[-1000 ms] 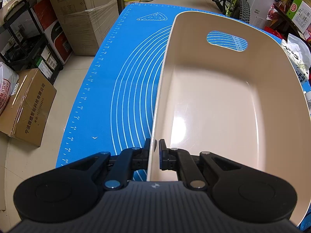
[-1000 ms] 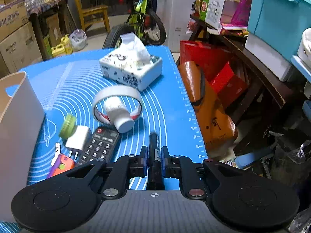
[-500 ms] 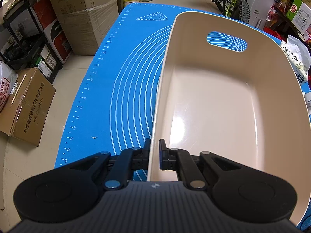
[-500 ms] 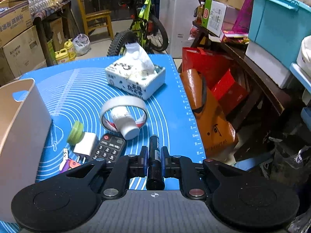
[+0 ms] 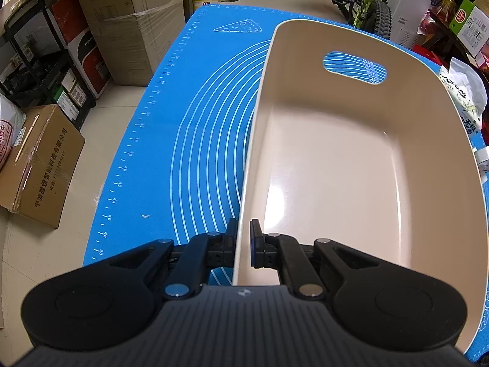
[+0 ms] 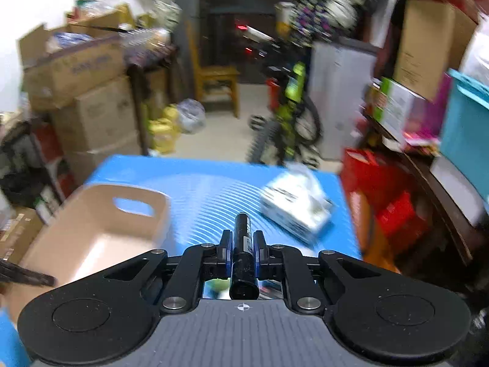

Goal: Organize rigid objects
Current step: 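Lift the marker with the right tool and drop it into the bin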

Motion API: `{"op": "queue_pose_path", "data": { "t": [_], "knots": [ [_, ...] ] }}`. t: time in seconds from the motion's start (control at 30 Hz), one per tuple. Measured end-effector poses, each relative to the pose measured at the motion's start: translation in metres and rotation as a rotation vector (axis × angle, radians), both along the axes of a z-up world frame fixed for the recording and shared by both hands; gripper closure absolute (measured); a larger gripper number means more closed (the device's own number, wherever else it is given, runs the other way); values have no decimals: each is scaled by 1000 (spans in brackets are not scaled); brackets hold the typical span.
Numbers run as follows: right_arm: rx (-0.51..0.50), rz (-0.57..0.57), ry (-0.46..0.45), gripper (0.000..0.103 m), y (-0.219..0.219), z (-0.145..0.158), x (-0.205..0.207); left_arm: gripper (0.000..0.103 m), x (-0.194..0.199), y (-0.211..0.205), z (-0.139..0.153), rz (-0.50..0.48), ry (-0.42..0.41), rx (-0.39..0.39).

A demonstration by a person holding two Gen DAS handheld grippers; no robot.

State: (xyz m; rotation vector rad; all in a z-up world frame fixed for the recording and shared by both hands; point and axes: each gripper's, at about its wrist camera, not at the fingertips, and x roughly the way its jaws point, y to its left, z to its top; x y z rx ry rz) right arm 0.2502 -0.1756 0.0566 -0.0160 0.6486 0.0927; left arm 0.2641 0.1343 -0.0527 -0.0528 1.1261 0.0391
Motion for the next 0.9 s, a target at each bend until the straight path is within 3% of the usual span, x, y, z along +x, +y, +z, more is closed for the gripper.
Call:
{"op": "queue_pose_path", "data": {
  "t": [0.13, 0.4, 0.77, 0.8, 0.9],
  "knots": [
    [19, 92, -8, 78, 44, 2, 9, 94, 0, -1, 0, -2, -2, 5],
    [24, 217, 88, 78, 125, -42, 26, 94, 1, -2, 1, -9, -2, 8],
    [-33, 274, 264, 77, 170, -99, 29, 94, 2, -3, 2, -17, -2, 9],
    [-31, 279, 271, 75, 170, -100, 28, 94, 1, -3, 2, -17, -2, 9],
    [-7, 285, 259, 46, 166, -99, 25, 94, 2, -3, 2, -17, -2, 10]
  ]
}}
